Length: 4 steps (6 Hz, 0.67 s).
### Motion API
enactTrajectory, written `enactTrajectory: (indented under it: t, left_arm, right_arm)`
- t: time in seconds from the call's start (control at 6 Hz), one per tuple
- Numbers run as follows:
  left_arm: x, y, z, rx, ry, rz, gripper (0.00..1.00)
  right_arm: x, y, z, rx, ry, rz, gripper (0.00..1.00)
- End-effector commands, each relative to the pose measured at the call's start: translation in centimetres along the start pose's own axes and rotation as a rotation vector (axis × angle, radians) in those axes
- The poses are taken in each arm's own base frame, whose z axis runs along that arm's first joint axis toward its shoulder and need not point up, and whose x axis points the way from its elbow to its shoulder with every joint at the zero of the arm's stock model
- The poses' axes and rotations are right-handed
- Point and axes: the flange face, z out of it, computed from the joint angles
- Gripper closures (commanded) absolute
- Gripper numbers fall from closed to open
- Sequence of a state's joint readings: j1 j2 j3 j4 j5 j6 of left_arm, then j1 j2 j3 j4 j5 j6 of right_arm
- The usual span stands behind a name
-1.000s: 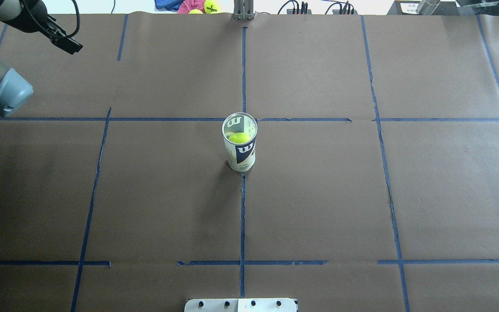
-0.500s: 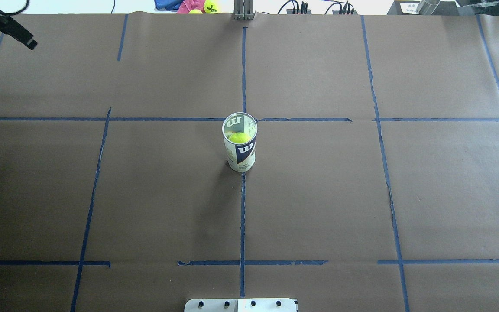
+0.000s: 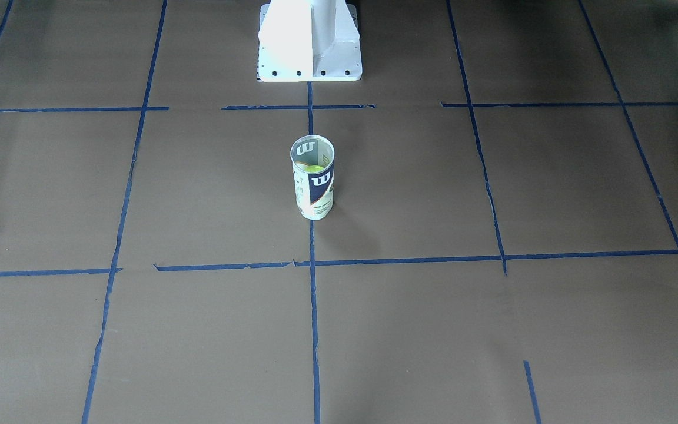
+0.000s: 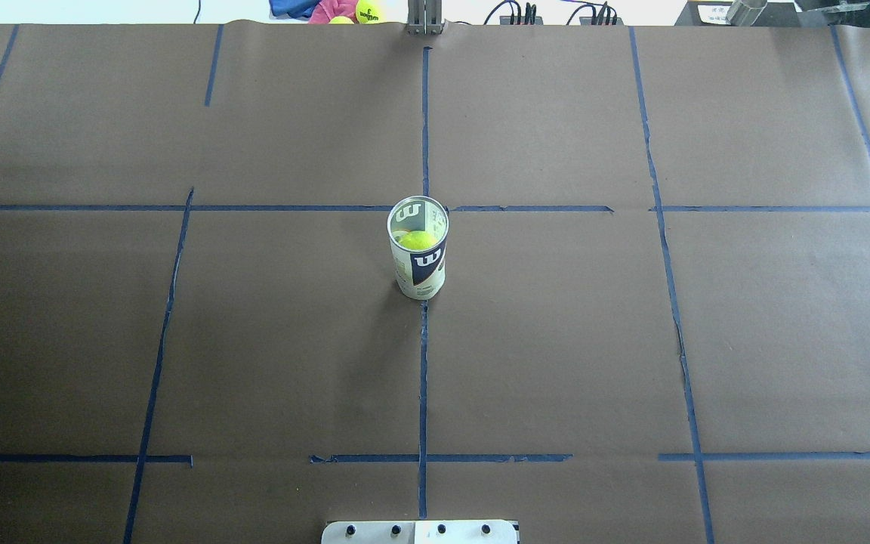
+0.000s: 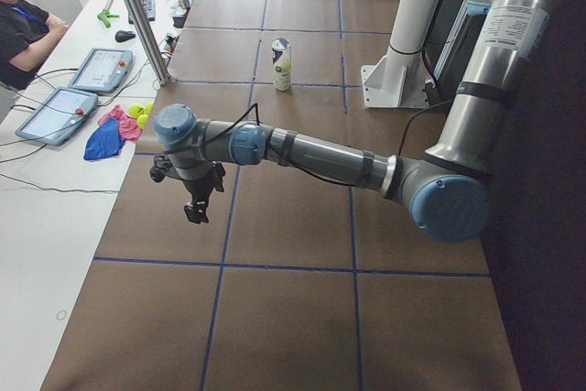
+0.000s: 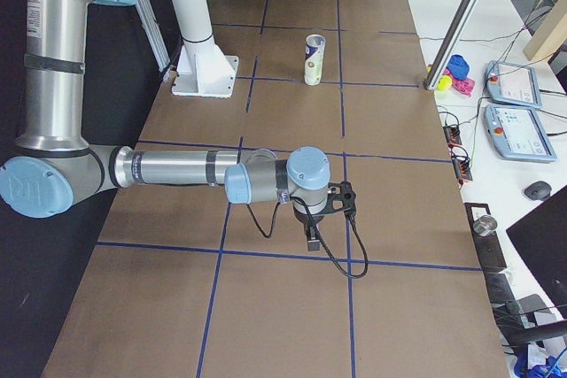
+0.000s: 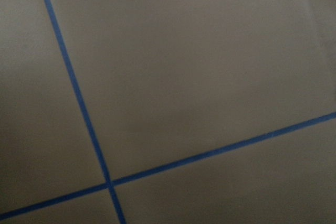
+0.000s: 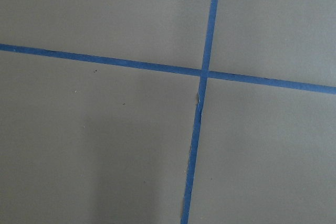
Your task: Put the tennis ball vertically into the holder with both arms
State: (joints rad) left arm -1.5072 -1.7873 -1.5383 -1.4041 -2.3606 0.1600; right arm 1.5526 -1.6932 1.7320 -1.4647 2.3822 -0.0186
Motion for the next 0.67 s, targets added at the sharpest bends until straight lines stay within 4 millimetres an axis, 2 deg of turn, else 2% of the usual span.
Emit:
enactTrajectory:
  t: [0.0, 0.17, 0.5]
  left_arm:
    - [-3.99, 7.51, 3.08, -0.043, 0.011, -0.074, 0.00]
    - [-4.23, 8.21, 2.72, -0.035, 0.001, -0.071, 0.00]
    - [-4.50, 8.33, 2.99, -0.042, 0.002, -0.086, 0.00]
  right_arm:
    - [-0.28, -0.09, -0.26, 0.007, 0.000, -0.022, 0.00]
    - [-0.17, 0.13, -0.19, 0.005, 0.005, -0.020, 0.00]
    - [0.22, 0.61, 0.11, -0.007, 0.012, -0.008, 0.00]
